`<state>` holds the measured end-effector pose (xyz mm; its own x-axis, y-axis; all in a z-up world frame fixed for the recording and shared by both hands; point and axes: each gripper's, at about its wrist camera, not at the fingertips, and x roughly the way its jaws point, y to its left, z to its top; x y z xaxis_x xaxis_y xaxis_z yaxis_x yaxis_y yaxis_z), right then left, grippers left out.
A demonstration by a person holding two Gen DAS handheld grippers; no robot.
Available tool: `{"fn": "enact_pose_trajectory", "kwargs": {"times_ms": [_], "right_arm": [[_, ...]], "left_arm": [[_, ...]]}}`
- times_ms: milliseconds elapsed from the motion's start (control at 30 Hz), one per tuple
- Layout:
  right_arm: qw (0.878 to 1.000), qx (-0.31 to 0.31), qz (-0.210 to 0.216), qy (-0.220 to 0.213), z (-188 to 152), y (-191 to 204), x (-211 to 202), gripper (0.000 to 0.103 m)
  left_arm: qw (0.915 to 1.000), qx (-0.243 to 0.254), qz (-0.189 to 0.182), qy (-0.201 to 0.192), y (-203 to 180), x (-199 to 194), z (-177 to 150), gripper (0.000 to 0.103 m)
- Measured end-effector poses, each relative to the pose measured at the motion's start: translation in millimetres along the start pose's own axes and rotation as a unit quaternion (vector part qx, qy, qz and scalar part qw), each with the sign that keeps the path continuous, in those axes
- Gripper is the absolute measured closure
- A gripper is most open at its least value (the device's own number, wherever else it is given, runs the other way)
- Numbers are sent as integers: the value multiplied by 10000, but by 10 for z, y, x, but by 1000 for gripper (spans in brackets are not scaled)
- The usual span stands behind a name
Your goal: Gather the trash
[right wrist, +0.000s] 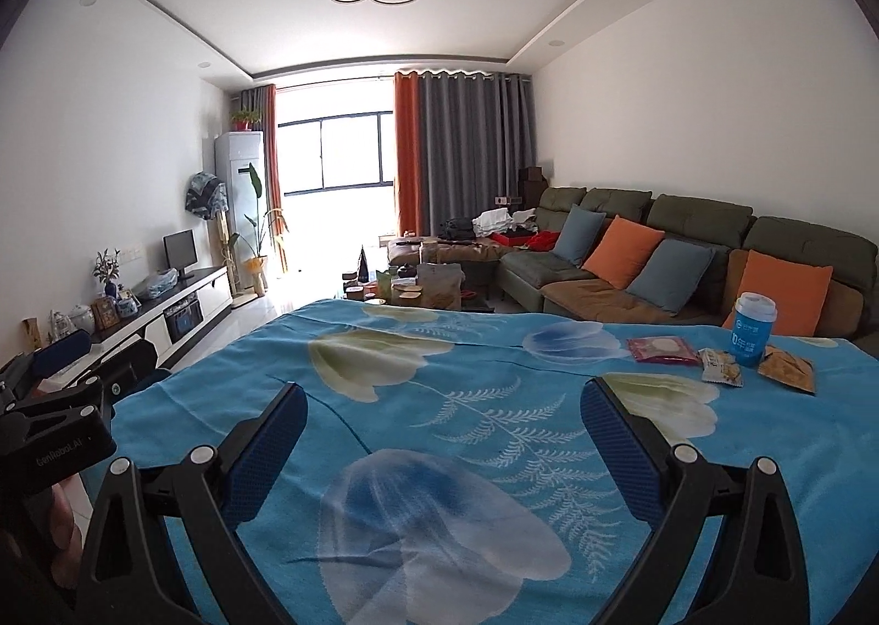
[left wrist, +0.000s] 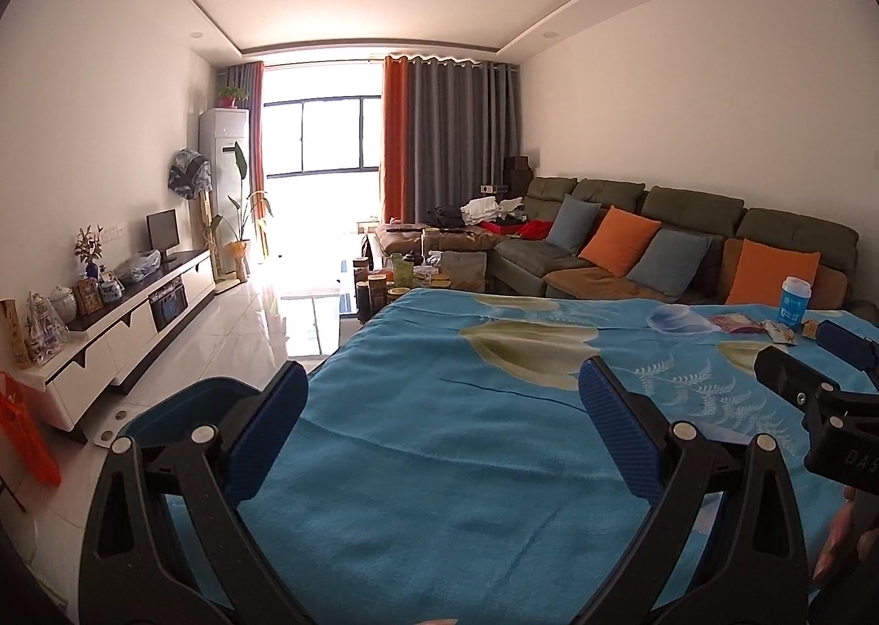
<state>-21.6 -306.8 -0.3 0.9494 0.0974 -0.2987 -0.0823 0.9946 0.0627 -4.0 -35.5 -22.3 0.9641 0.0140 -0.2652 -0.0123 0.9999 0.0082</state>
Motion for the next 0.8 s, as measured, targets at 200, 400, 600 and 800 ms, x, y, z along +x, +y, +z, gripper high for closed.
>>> {"fn": "enact_pose_trajectory", "kwargs": {"times_ms": [200, 400, 600, 800], "right_arm": [[9999, -6, -102, -134, 16, -17, -78, 7], [9997, 47, -149, -185, 21, -73, -112, 7], [9996, 73, -171, -206, 26, -91, -142, 7], [9996, 66, -180, -211, 28, -99, -151, 7]], "left_arm": [[10000, 34, -24, -28, -27, -31, 5, 6], [10000, 44, -35, -35, -18, -50, 16, 6], [10000, 23, -33, -62, -35, -43, 20, 6], [10000, 13, -30, -78, -31, -53, 15, 6]]}}
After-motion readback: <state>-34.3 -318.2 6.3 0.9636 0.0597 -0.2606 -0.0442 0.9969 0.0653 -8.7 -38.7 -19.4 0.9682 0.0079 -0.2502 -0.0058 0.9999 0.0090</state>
